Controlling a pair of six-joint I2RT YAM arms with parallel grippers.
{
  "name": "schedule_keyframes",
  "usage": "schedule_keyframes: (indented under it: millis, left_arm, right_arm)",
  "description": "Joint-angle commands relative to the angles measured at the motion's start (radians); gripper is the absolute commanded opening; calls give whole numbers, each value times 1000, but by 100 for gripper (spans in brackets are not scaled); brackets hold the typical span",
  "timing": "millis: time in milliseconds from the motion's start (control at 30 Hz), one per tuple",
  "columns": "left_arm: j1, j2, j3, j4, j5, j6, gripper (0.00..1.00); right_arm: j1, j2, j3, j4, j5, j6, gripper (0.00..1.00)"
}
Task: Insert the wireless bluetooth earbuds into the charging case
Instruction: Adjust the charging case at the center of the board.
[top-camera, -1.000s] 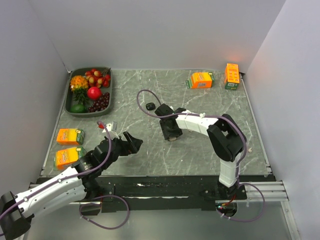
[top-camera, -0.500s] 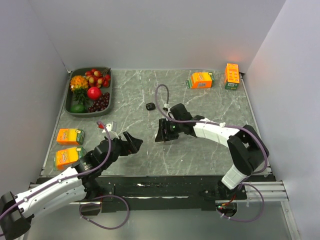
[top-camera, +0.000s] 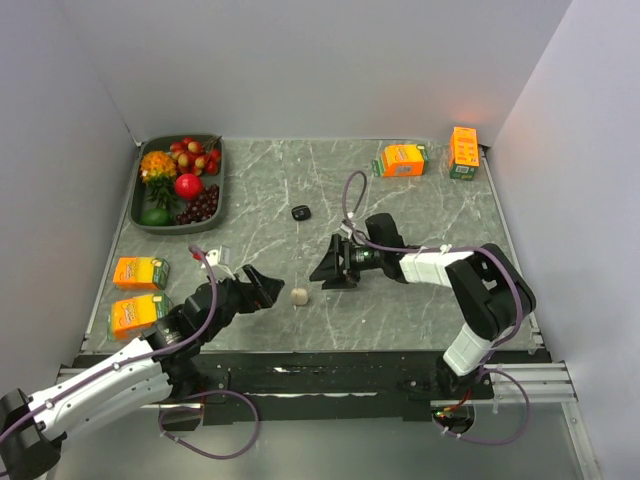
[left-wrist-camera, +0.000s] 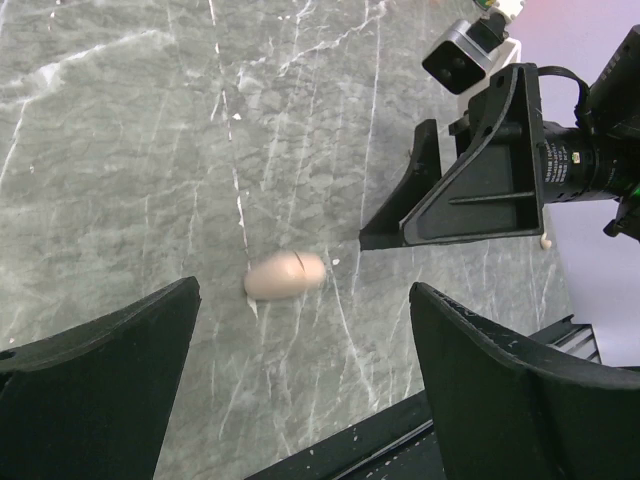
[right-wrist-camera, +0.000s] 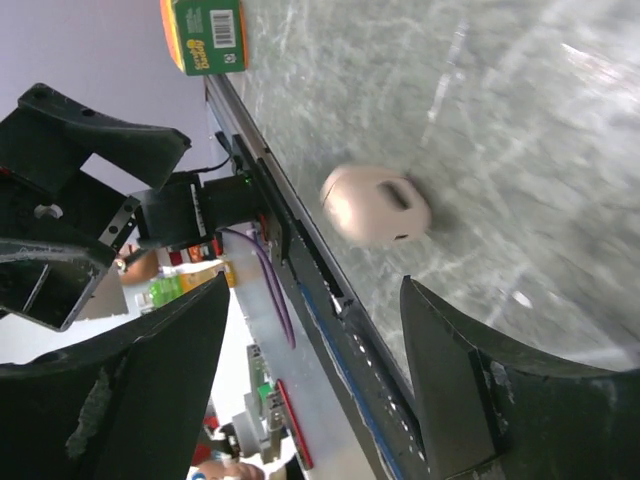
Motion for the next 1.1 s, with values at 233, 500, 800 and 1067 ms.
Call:
schedule_keyframes:
  millis: [233, 500, 800, 1067]
  left_arm:
    - [-1, -22, 1, -9, -38, -11, 91]
    - [-1, -60, -3, -63, -49, -39, 91]
    - [-1, -141, -11, -121, -97, -48, 91]
    - [-1, -190, -22, -161, -104, -82, 90]
  right_arm:
    - [113, -163, 181, -534, 475, -361, 70]
    - [245, -143, 320, -713, 640, -415, 60]
    - [470, -28, 386, -795, 746, -449, 87]
    - [568, 142, 506, -891, 892, -288, 92]
